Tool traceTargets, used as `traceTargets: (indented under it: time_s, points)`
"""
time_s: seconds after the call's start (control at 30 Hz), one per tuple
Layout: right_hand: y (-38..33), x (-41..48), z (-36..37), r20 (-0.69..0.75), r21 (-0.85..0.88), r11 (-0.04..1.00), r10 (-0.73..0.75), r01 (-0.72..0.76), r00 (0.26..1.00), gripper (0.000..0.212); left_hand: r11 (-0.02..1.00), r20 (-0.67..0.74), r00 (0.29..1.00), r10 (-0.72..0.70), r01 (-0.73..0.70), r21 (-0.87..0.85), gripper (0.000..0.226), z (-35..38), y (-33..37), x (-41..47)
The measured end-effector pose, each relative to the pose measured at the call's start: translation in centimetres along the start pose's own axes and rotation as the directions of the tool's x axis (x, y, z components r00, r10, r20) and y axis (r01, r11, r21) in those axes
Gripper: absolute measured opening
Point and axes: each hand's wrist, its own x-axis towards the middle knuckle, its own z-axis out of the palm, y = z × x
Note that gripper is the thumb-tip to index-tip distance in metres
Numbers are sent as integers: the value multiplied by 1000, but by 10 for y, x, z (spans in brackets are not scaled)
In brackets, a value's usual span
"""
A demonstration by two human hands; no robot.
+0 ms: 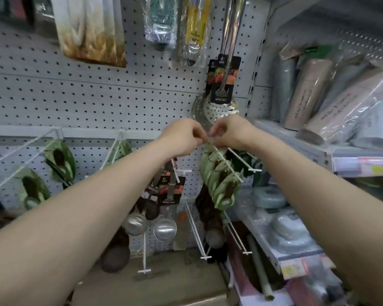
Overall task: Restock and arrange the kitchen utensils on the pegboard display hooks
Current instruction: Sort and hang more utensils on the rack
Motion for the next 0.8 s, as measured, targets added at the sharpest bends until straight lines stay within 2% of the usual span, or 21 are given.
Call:
traceTargets:
  time_s: [0.1,0.23,0.37,0.53,0.63,0.8]
  points:
    - [-15,-10,29,57,-15,1000,-18,19,998,26,996,-12,996,-91,91,-15,15,-21,-32,-12]
    - [-14,-6,60,73,-11,998,65,-64,995,41,977,26,976,-214,214,-1,35,-22,-61,-28]
    - [-6,5,84,101,64,987,138,-145,985,41,963,78,960,-268,269,6,51,-12,-73,-34]
    - [2,24,103,102,191,971,124,-142,987,29,934,85,930,-357,355,43,46,3,-77,-22]
    - [5,38,113,119,287,944,132,-161,984,26,909,66,908,-414,410,69,52,20,-84,-9]
    - [14,62,131,212,449,864,141,-225,967,30,887,-32,886,-462,462,-16,39,48,-101,6]
